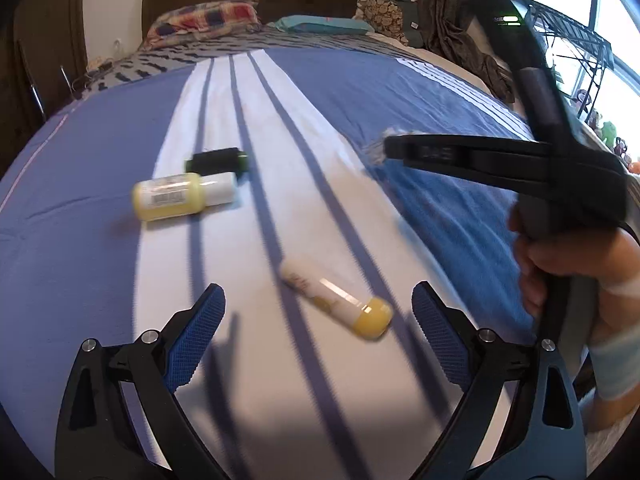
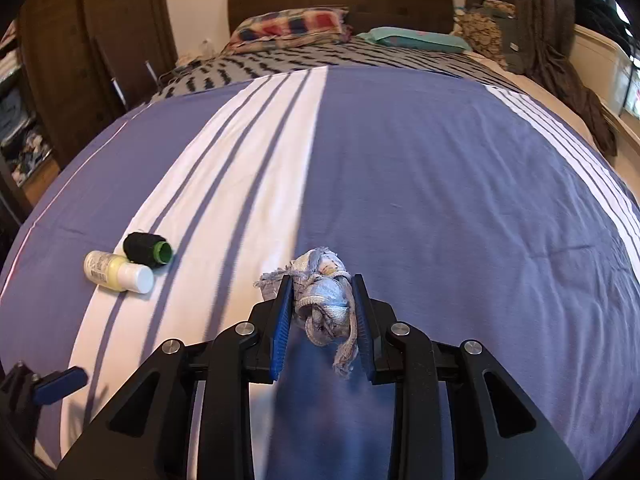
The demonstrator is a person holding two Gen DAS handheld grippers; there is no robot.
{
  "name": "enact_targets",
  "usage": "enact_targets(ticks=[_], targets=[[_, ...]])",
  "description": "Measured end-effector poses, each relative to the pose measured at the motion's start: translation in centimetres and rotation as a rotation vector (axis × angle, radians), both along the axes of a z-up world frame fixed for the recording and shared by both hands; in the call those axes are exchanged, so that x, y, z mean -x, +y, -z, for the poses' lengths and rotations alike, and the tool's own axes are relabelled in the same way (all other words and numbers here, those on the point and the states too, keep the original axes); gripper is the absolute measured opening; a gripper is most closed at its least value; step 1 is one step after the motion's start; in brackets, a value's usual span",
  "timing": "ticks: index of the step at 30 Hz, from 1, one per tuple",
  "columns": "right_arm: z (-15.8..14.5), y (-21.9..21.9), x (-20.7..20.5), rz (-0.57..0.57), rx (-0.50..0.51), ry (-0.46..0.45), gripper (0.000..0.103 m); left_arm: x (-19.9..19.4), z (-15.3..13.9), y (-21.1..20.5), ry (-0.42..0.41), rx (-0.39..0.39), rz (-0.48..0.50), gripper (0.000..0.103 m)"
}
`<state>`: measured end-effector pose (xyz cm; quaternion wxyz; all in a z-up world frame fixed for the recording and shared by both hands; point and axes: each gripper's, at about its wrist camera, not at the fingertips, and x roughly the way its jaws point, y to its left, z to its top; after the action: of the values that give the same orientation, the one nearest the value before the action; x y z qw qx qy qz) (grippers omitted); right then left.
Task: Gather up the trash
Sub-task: 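Grasp the cream tube with the left tool while the right tool grasps the grey sock, then carry the cream tube and grey sock down to the bin and open both tools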
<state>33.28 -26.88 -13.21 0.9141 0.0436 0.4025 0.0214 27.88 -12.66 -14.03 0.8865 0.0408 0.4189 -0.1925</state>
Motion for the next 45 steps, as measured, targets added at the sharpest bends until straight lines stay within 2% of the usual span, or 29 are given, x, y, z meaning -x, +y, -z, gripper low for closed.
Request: enact_targets(ticks=[2,4,5,8,10,12,16,24,36,45], targets=[[0.0,-0.9,0.5,0.012,-0.007,-0.005,0.03,-0.5,0.5,-0.8,0.02,0.0,0.004,0.086],[0.0,-1.5,1.2,0.016,-0.014,-0.013,0.03,-1.0,1.4,-1.4,0.043,-0.023,0.002,0.069],[0.0,-1.7,1.5,0.016,-0.014,-0.016,0.03,-1.1,1.6,-1.6,0.041,-0.034,0.0,0.068],[-0.1,-1.9,3.0,0.001,-0.017,-0.028,0.03,-0.8,1.5,-1.5,0.025,-0.043,-0.005,0.054],[-0.1,-1.8,3.9,-0.011,-0.021,-0.034,0.03,-0.8,1.6,-1.3,0.023,-0.044,-0.005,0.038],[-0.1,-1.5,5.0,-0.028,-0.028,-0.039,0.03,-0.7,1.6,-0.9,0.019,-0.05,-0.011,0.029],[-0.2,-0.5,7.9,-0.064,-0.032,-0.05,0.03,0.3,1.5,0.0,0.019,-0.043,-0.004,0.02],[0.4,2.4,13.4,-0.118,-0.01,-0.042,0.03,5.5,1.3,2.4,-0.011,-0.03,0.013,0.019],[0.0,4.9,21.7,-0.138,-0.045,-0.056,0.03,14.2,-0.1,6.0,-0.045,0.011,-0.015,0.019],[0.0,6.0,27.2,-0.158,-0.071,-0.069,0.03,19.5,-0.3,7.4,-0.07,-0.006,-0.013,0.019]])
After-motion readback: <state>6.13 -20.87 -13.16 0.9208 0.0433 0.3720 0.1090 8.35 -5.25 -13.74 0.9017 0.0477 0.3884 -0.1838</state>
